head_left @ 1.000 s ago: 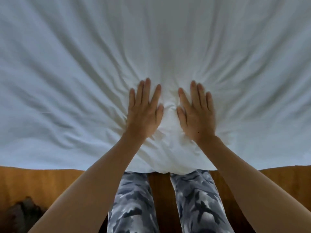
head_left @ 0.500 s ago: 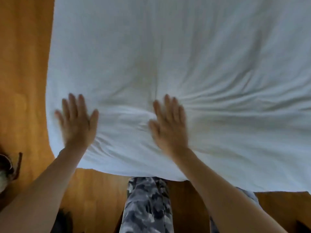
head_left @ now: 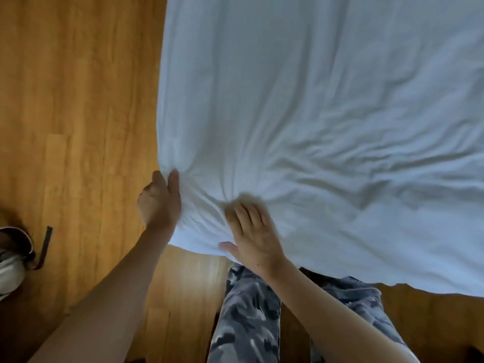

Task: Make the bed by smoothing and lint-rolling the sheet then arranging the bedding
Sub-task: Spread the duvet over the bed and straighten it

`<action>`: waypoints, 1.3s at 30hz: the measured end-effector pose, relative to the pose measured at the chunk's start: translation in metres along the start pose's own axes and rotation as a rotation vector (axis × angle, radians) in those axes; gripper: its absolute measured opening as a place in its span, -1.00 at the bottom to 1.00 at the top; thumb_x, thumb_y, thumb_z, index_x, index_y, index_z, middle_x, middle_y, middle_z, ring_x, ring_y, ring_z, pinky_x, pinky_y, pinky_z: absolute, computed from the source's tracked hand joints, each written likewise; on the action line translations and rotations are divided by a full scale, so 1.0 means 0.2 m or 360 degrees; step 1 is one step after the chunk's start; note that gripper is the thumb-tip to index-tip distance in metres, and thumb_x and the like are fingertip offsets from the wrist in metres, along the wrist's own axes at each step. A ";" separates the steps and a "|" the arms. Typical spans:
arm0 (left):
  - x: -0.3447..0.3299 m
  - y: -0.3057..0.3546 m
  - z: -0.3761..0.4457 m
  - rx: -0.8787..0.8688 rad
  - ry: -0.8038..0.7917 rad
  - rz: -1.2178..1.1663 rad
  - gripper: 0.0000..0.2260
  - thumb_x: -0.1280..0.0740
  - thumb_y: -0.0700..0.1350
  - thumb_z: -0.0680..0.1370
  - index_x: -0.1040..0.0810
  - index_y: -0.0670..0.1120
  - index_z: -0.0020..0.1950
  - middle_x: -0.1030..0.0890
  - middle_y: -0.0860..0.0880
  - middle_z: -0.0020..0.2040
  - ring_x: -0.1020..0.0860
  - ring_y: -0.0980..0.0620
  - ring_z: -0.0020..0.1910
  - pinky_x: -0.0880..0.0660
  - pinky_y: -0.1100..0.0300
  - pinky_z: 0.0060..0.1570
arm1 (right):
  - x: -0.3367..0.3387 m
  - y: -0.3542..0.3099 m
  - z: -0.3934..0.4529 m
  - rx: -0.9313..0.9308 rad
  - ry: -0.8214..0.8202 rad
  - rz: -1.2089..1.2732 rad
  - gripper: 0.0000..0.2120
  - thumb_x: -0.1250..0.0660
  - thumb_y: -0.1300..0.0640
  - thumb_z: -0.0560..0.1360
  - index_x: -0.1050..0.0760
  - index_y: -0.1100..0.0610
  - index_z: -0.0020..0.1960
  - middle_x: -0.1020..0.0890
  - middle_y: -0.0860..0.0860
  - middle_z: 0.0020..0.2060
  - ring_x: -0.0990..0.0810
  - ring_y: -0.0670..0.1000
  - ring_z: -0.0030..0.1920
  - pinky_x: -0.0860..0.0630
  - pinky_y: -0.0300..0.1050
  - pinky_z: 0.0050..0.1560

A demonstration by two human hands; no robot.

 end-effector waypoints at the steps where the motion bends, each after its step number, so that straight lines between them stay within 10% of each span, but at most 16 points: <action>1: 0.02 0.00 0.00 -0.0069 -0.0001 -0.0027 -0.59 -0.14 0.06 0.66 -0.42 -0.30 -0.08 -0.55 -0.34 -0.30 -0.56 -0.34 -0.30 -0.41 -0.03 -0.31 | -0.01 0.00 0.04 -0.0070 -0.0026 -0.0034 -0.40 -0.46 -0.27 0.26 -0.53 0.15 0.08 -0.61 0.07 -0.03 -0.56 0.12 -0.02 -0.45 0.02 0.11; 7: 0.42 -0.17 -0.09 -0.0504 0.0246 -0.0113 -0.60 -0.23 -0.01 0.62 -0.37 -0.25 -0.30 -0.36 -0.13 -0.59 -0.36 -0.06 -0.67 -0.29 0.25 -0.59 | 0.22 -0.18 0.17 0.0027 0.0053 0.0622 -0.66 -0.67 0.10 0.08 -0.54 0.11 -0.31 -0.54 0.01 -0.55 -0.51 0.08 -0.58 -0.30 -0.29 -0.57; 11: 0.32 -0.30 -0.16 -0.0393 0.0040 0.0064 -0.65 -0.30 -0.04 0.62 -0.37 -0.24 -0.25 -0.42 -0.18 -0.54 -0.45 -0.12 -0.60 -0.39 0.14 -0.55 | 0.13 -0.29 0.06 -0.0156 -0.0253 0.0710 -0.71 -0.59 0.03 0.25 -0.49 0.10 -0.28 -0.55 0.01 -0.51 -0.54 0.10 -0.52 -0.34 -0.25 -0.50; 15: 0.01 -0.36 -0.09 0.0412 -0.0343 0.0215 -0.72 -0.29 -0.19 0.56 -0.39 -0.15 0.26 -0.58 -0.30 0.08 -0.57 -0.35 0.01 -0.46 -0.14 -0.02 | -0.02 -0.27 0.16 -0.0055 -0.0650 0.0565 -0.56 -0.31 -0.12 0.54 -0.44 0.21 0.21 -0.63 0.18 -0.01 -0.60 0.19 0.01 -0.46 -0.01 0.04; 17: -0.01 -0.26 -0.06 0.0542 -0.0119 -0.0098 -0.63 -0.22 -0.24 0.55 -0.34 -0.14 0.36 -0.52 -0.26 0.22 -0.50 -0.30 0.18 -0.43 -0.15 0.09 | 0.08 -0.29 0.16 0.0110 -0.0550 0.0701 -0.47 -0.27 -0.20 0.53 -0.40 0.18 0.30 -0.56 0.18 0.10 -0.50 0.20 0.14 -0.37 0.05 0.20; 21: -0.01 0.32 -0.16 -0.0223 0.0354 -0.0271 -0.62 -0.14 -0.15 0.60 -0.37 -0.25 0.40 -0.43 -0.28 0.36 -0.39 -0.26 0.34 -0.30 -0.05 0.33 | 0.27 0.23 -0.03 -0.0126 0.0114 0.0608 -0.50 -0.13 -0.15 0.58 -0.42 0.15 0.38 -0.47 0.18 0.32 -0.37 0.17 0.35 -0.26 0.07 0.39; 25: -0.23 1.05 -0.42 -0.1093 0.0130 -0.0139 -0.56 -0.15 -0.02 0.64 -0.34 -0.16 0.48 -0.24 -0.33 0.49 -0.22 -0.31 0.48 -0.17 -0.13 0.46 | 0.34 1.21 -0.39 -0.0668 0.0356 0.0049 -0.50 -0.04 -0.10 0.65 -0.34 0.19 0.44 -0.38 0.25 0.41 -0.35 0.28 0.40 -0.31 0.22 0.36; 31: -0.62 1.98 -0.70 -0.1446 -0.0123 0.0015 -0.50 -0.12 0.09 0.60 -0.29 -0.06 0.52 -0.17 -0.28 0.53 -0.14 -0.30 0.52 -0.06 -0.19 0.46 | 0.58 2.37 -0.80 -0.1018 0.0272 -0.0161 -0.40 -0.07 -0.17 0.61 -0.16 0.14 0.54 -0.18 0.26 0.50 -0.15 0.31 0.49 -0.07 0.26 0.45; 39: -1.04 2.29 -1.61 -0.1967 -0.0311 0.0182 -0.40 -0.18 0.20 0.60 -0.23 -0.10 0.54 -0.12 -0.28 0.54 -0.07 -0.24 0.55 -0.05 -0.21 0.49 | 0.18 2.36 -1.68 -0.0803 -0.0047 0.0074 -0.43 0.12 -0.12 0.65 0.04 0.14 0.57 -0.01 0.20 0.55 0.04 0.19 0.55 0.06 0.10 0.52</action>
Point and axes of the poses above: each hand's wrist, its own z-axis towards the middle knuckle, its own x-axis out of the back of the hand, y = z × x, the point moved 6 cm from there along z, towards the middle knuckle
